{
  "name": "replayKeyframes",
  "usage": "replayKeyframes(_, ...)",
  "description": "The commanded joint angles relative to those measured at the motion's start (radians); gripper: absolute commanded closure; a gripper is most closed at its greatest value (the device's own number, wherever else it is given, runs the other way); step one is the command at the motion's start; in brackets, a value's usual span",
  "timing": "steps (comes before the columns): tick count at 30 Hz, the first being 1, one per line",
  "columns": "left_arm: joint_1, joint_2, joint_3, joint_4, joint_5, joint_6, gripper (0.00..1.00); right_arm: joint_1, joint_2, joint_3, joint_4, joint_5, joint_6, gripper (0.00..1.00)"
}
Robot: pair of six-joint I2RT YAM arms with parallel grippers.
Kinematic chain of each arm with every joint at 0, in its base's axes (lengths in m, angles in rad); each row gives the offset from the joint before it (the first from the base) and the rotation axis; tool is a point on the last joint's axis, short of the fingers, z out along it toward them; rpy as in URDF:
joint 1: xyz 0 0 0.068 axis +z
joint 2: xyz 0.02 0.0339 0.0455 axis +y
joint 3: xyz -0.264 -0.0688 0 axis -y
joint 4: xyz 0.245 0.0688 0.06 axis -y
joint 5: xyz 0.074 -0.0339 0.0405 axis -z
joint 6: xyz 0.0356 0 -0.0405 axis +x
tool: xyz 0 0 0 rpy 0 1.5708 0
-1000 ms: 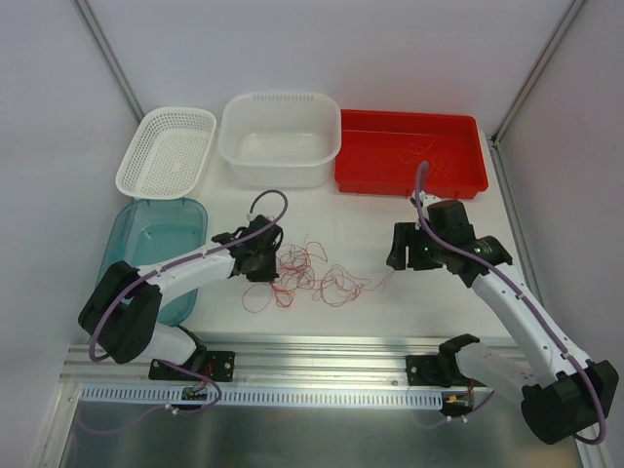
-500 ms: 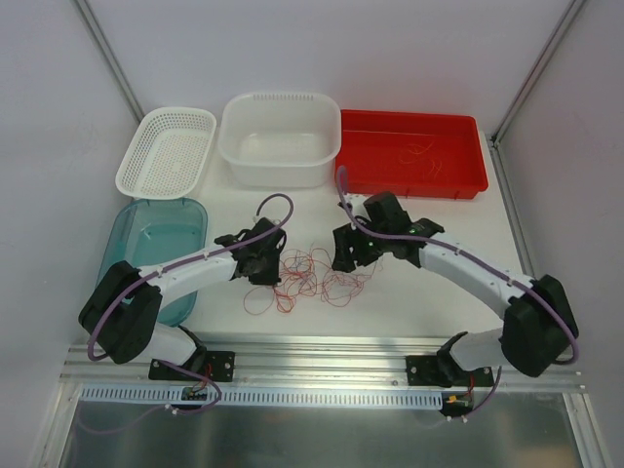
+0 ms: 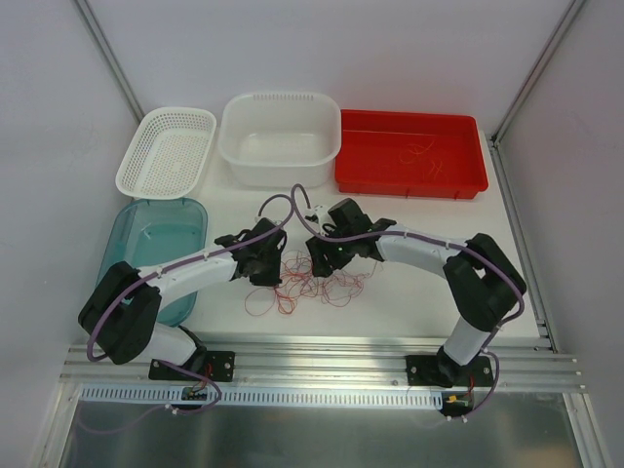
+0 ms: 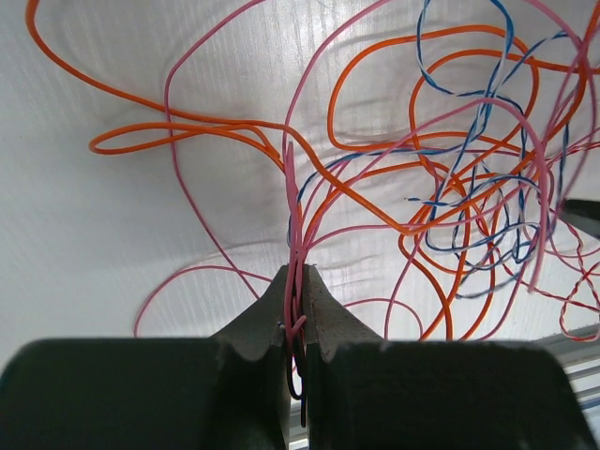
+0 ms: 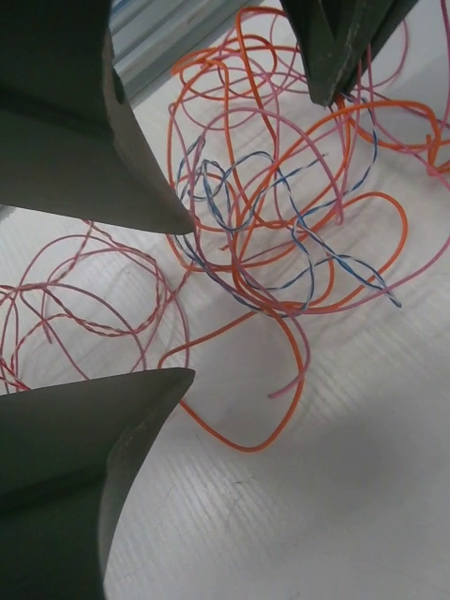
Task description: Untangle the cables
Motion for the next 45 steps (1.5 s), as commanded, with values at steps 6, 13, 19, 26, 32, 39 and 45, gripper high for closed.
replayKeyframes(6, -0.013, -0.054, -0.016, -0.008, 0.016, 0.034, 1.0, 0.007, 0.055, 0.009, 0.156, 0.048, -0.021, 0.38)
replayKeyframes(13, -0.01, -0.075, -0.032, -0.01, -0.025, 0.03, 1.0, 0.007, 0.055, -0.012, 0.161, 0.041, -0.024, 0.64)
replayKeyframes(19, -0.007, -0.074, -0.046, -0.011, -0.078, 0.005, 1.0, 0.008, -0.078, -0.071, 0.114, 0.1, -0.046, 0.98)
replayKeyframes(26, 0.006, -0.066, -0.055, -0.022, -0.115, -0.03, 0.98, 0.007, -0.322, -0.005, -0.083, 0.146, -0.084, 0.99)
replayKeyframes(32, 0.043, -0.048, -0.058, -0.031, -0.121, -0.045, 0.98, -0.004, -0.481, 0.138, -0.29, 0.265, -0.127, 0.99)
replayKeyframes(39, 0.096, -0.019, -0.041, -0.034, -0.113, -0.047, 0.98, -0.065, -0.65, 0.334, -0.425, 0.353, -0.102, 0.99)
replayKeyframes(45, 0.141, 0.037, -0.006, -0.039, -0.125, -0.029, 0.98, -0.117, -0.732, 0.536, -0.453, 0.409, -0.064, 0.99)
